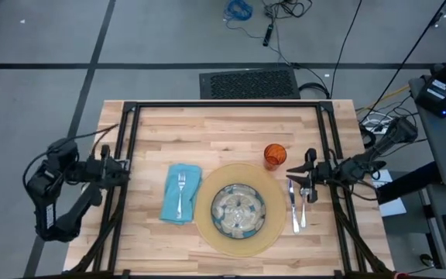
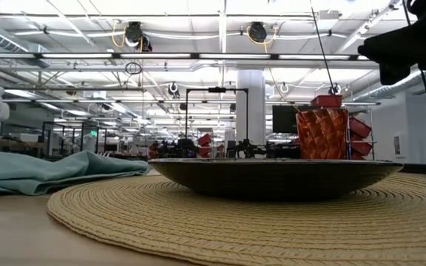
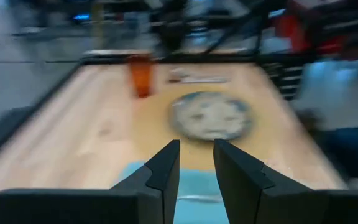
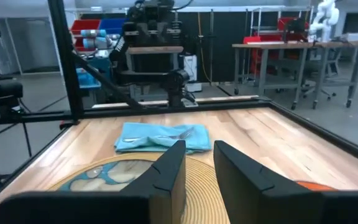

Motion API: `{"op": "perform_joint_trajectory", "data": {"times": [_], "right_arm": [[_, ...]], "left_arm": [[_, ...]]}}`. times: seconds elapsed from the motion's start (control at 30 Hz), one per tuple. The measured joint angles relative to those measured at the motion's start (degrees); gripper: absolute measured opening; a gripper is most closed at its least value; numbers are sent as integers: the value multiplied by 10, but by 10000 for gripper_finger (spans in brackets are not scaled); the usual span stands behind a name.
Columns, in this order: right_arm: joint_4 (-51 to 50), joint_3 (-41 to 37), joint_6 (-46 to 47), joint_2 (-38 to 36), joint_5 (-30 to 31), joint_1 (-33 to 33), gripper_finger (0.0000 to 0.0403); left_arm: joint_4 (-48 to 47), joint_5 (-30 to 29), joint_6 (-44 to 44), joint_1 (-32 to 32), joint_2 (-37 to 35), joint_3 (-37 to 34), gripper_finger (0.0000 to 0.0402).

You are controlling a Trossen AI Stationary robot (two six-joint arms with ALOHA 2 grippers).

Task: Set table place
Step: Return to Home Position

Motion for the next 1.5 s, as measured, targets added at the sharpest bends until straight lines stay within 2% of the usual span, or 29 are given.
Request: {"op": "perform_joint_trajectory", "data": {"times": [0.13,0.23,0.33,0.47,0.53,0.73,0.83,0.97,1.07,1.2,1.3,1.43,1.5], "right_arm": [[-8,0,11,0,-2,-10,75],[-9,0,26,0,-2,-12,75],[-6,0,43,0,13,-12,75],[-5,0,72,0,15,-12,75],[-5,0,82,0,15,-12,75],[2,0,79,1,15,-12,75],[0,0,78,1,15,-12,75],[-6,0,74,1,13,-12,75],[-6,0,73,1,13,-12,75],[-6,0,70,1,13,-12,75],[-6,0,64,1,13,-12,75],[-6,0,59,1,13,-12,75],[-6,0,59,1,13,-12,75]], "left_arm": [[-8,91,-17,-32,0,1,83],[-12,90,-4,-51,0,26,83],[42,2,13,-60,0,85,83],[176,-67,-34,-87,0,161,83],[239,-140,-71,-115,0,194,83],[342,-388,-123,-202,0,292,83],[399,-454,-147,-235,0,328,83],[415,-507,-192,-267,1,340,83],[477,-504,-256,-271,1,335,83],[614,-391,-401,-221,1,302,83],[621,-336,-467,-131,1,281,83],[653,-267,-470,9,1,260,83],[688,-262,-478,60,1,251,83]]}}
